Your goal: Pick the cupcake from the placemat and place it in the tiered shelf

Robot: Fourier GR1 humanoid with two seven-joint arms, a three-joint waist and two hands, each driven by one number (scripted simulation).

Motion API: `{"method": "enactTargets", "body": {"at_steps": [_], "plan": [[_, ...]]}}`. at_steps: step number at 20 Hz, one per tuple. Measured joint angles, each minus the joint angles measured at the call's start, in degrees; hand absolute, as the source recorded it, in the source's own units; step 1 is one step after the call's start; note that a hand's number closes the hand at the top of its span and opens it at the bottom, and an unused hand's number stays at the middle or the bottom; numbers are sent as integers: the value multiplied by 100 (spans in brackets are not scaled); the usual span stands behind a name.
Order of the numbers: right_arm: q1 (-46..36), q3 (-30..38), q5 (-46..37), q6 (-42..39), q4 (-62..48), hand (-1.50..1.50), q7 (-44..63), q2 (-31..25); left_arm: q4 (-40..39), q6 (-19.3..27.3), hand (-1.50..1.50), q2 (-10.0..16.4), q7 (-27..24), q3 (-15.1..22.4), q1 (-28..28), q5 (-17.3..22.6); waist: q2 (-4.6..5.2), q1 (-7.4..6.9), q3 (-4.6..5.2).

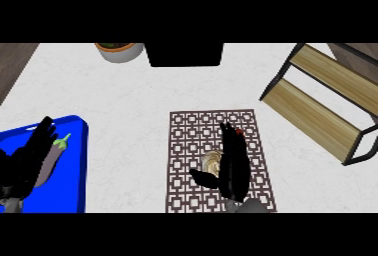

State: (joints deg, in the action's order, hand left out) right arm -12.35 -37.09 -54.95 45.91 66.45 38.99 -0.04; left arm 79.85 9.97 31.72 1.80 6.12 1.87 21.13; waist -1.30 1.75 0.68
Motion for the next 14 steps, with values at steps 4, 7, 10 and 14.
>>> {"method": "enactTargets", "body": {"at_steps": [4,7,10,14], "plan": [[-161,-167,-426,-1328,40,-150,960,-9,-4,-21,0,-9,-24,12,28,-19,-8,-36,5],[-349,-349,-569,-2406,191,-150,1637,-22,-38,-1,0,-89,-34,55,-22,-49,1,-52,0],[-649,-517,-562,-3448,445,-150,2200,-29,-62,-52,0,-75,-42,32,-53,-40,32,-113,-20],[-820,-679,-463,-4455,867,-150,2632,-64,-37,-79,0,-97,-13,16,-75,-42,64,-147,-42]]}}
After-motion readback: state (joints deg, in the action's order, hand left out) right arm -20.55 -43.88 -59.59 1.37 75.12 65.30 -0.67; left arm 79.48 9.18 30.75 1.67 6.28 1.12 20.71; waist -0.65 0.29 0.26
